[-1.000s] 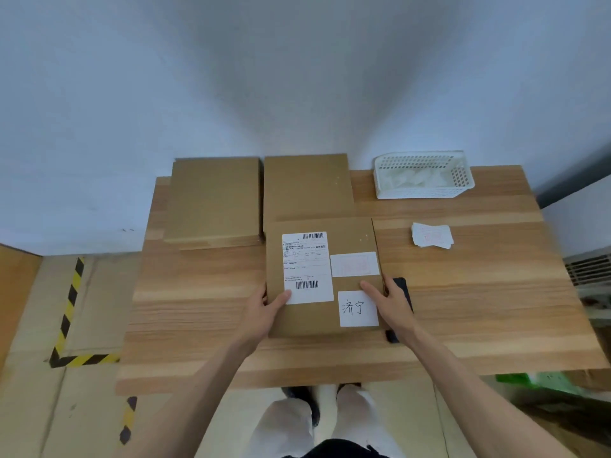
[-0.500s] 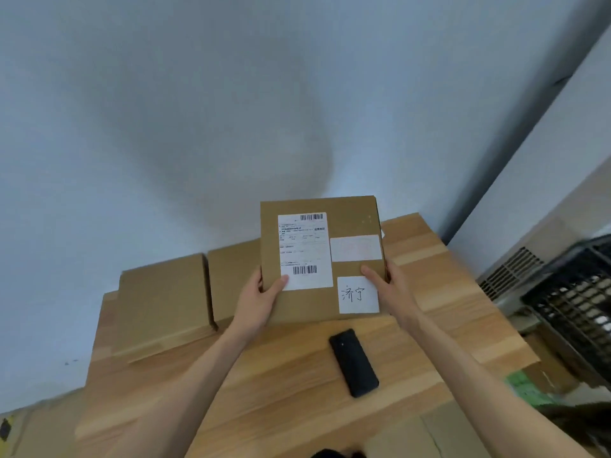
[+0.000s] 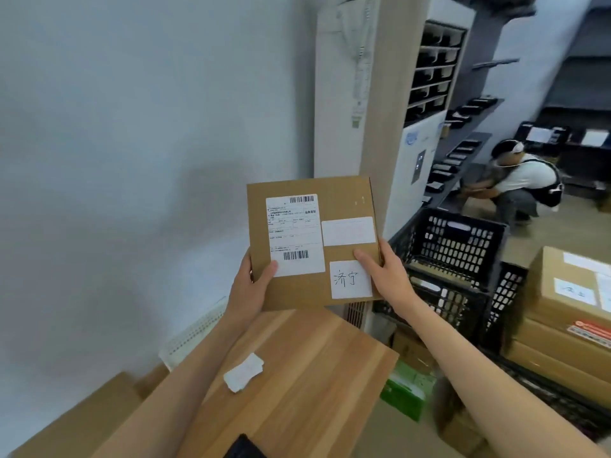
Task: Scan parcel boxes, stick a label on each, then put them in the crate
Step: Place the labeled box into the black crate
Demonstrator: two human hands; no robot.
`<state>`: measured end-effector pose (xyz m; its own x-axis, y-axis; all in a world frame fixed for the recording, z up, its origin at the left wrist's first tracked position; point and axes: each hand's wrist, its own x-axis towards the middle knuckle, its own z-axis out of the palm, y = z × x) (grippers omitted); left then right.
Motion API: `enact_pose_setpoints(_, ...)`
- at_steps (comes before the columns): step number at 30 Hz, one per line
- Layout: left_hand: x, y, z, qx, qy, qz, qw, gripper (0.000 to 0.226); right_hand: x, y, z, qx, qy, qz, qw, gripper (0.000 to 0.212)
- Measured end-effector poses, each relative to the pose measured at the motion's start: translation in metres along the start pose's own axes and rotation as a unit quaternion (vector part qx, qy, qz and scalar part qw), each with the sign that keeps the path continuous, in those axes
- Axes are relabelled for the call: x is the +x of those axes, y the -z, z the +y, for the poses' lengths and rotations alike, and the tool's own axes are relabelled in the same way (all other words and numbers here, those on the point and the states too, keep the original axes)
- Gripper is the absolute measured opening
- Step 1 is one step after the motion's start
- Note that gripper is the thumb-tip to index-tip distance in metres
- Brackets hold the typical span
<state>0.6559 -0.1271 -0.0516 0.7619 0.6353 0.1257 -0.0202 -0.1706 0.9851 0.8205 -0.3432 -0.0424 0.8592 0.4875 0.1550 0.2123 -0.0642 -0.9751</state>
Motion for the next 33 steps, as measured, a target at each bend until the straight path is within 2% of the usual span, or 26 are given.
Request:
enact_pose_setpoints(4,0.023,-0.063,0.021,0.001,-0.042,-0.094,0.995,0.049,-0.016,0.068,-0.006,-0.005,0.001,0.096,0.995,0.053)
enact_pose_setpoints(8,0.033,-0.124,0.042,-0.004,-0.049,-0.165,0.985,0.050,-0.044,0.119,-0.015,-0.001,0.000,0.187,0.982,0.048)
enact_pose_setpoints(12,0.035,-0.172,0.060,-0.005,-0.065,-0.231,0.971,0.046,-0.062,0.155,-0.017,-0.015,-0.012,0.248,0.969,0.048)
enact_pose_setpoints(17,0.054,-0.212,0.061,0.003,-0.079,-0.277,0.958,0.057,-0.068,0.180,-0.012,-0.046,-0.024,0.305,0.951,0.057)
enact_pose_setpoints(22,0.073,-0.243,0.057,-0.010,-0.066,-0.298,0.952,0.057,-0.050,0.199,-0.003,-0.054,-0.029,0.324,0.944,0.051)
enact_pose_setpoints(26,0.095,-0.270,0.051,-0.016,-0.049,-0.289,0.956,0.054,-0.017,0.218,0.016,-0.048,-0.035,0.321,0.945,0.045)
enact_pose_setpoints(29,0.118,-0.297,0.049,-0.006,-0.039,-0.278,0.960,0.052,0.014,0.238,0.034,-0.053,-0.045,0.310,0.948,0.050)
enact_pose_setpoints(33,0.153,-0.336,0.049,0.019,-0.021,-0.267,0.963,0.052,0.054,0.272,0.052,-0.053,-0.051,0.302,0.950,0.042)
